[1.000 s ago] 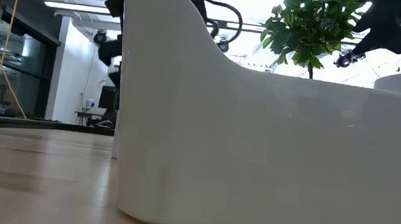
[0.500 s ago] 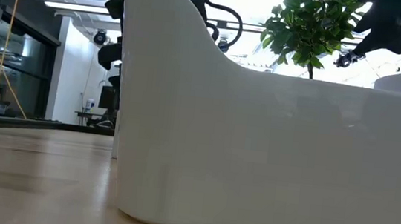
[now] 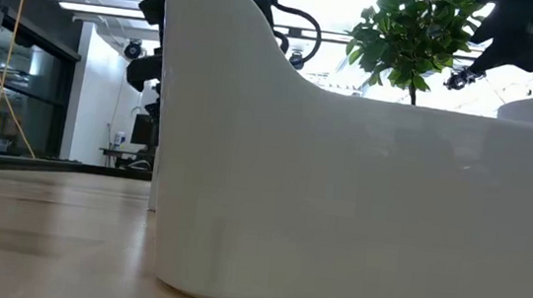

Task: Pick and place pill bottles into a basket
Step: Put the orange pill bottle into the white bin

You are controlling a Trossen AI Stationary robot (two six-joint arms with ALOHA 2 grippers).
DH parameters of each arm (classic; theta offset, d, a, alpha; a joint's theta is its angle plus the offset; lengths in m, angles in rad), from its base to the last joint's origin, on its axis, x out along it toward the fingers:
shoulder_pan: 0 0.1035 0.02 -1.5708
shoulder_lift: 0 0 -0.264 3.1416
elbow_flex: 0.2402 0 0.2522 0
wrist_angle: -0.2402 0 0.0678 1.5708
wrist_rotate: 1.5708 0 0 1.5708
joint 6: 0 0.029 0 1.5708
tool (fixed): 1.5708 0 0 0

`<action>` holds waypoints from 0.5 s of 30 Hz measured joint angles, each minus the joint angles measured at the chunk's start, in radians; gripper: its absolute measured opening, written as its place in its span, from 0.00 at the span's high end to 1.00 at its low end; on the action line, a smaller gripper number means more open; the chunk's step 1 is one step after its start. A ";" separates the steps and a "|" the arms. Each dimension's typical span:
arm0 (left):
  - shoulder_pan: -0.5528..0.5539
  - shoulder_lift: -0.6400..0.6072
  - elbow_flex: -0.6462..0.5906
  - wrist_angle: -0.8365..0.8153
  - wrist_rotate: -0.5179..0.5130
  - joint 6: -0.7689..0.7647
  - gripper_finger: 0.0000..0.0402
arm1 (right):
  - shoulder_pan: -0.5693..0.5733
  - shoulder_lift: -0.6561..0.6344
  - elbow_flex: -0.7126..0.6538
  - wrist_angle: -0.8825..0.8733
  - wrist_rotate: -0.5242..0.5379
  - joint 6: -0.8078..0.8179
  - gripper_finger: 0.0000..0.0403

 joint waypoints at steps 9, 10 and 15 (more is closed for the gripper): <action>0.000 -0.048 0.119 -0.174 -0.001 0.063 0.45 | 0.000 0.000 0.000 -0.002 0.000 -0.003 0.38; 0.000 -0.048 0.147 -0.210 0.002 0.062 0.46 | 0.000 0.000 0.000 -0.002 0.000 -0.003 0.38; -0.013 -0.048 0.266 -0.292 0.086 0.029 0.46 | 0.000 0.000 0.000 -0.003 0.000 -0.010 0.38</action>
